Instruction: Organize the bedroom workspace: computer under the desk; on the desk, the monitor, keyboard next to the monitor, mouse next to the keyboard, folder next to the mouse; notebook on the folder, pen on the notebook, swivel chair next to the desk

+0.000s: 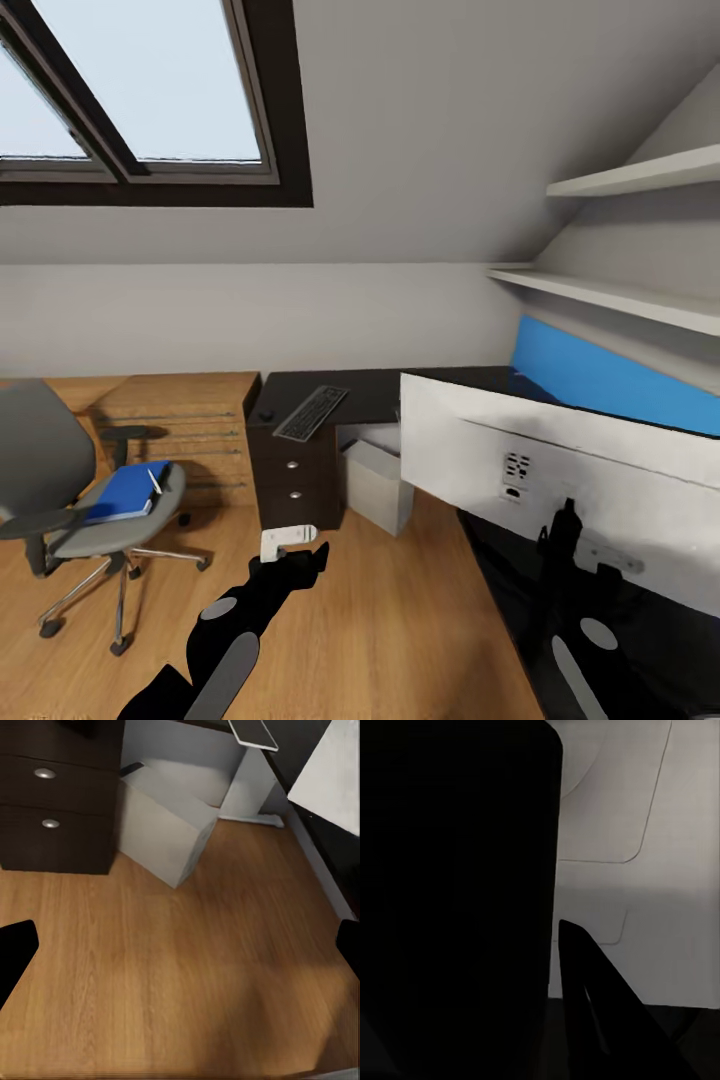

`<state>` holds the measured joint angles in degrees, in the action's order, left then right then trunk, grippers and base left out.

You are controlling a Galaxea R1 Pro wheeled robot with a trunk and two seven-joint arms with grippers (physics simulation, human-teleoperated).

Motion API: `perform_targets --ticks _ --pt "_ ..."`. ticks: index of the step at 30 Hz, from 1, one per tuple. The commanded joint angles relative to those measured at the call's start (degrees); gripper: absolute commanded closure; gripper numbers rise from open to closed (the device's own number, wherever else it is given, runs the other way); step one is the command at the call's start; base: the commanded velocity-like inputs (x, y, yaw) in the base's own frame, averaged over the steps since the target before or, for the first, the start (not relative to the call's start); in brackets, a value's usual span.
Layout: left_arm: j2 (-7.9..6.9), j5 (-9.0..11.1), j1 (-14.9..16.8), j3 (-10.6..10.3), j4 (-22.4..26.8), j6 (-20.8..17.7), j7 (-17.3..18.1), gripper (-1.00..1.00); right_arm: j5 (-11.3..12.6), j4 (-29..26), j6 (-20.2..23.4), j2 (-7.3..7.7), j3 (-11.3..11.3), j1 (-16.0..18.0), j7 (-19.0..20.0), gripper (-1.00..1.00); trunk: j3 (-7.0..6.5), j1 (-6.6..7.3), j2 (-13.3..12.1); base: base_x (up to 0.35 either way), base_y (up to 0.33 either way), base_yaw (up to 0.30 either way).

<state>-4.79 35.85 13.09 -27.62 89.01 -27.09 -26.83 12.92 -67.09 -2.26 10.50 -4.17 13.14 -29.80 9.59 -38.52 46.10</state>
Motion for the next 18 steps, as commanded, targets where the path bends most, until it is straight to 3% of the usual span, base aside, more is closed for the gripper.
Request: perform_targets --ticks 1,8,18 --pt "-0.05 0.58 0.09 -0.15 0.09 -0.07 -0.59 -1.0 3.17 0.56 0.77 0.04 -1.71 0.0 -0.42 1.0 0.11 0.01 0.06 -0.246 -0.229 0.017" --pt "-0.05 0.7 0.09 -0.15 0.08 -0.07 -0.59 -1.0 3.17 0.56 0.83 0.04 -1.73 0.04 -0.36 1.0 0.11 0.01 0.06 -0.226 -0.219 0.003" --pt "-0.05 0.71 0.09 -0.08 0.08 -0.07 -0.59 -1.0 3.19 0.62 0.84 0.04 -1.8 0.01 -0.42 1.0 0.11 0.01 0.06 -0.021 -0.027 0.001"
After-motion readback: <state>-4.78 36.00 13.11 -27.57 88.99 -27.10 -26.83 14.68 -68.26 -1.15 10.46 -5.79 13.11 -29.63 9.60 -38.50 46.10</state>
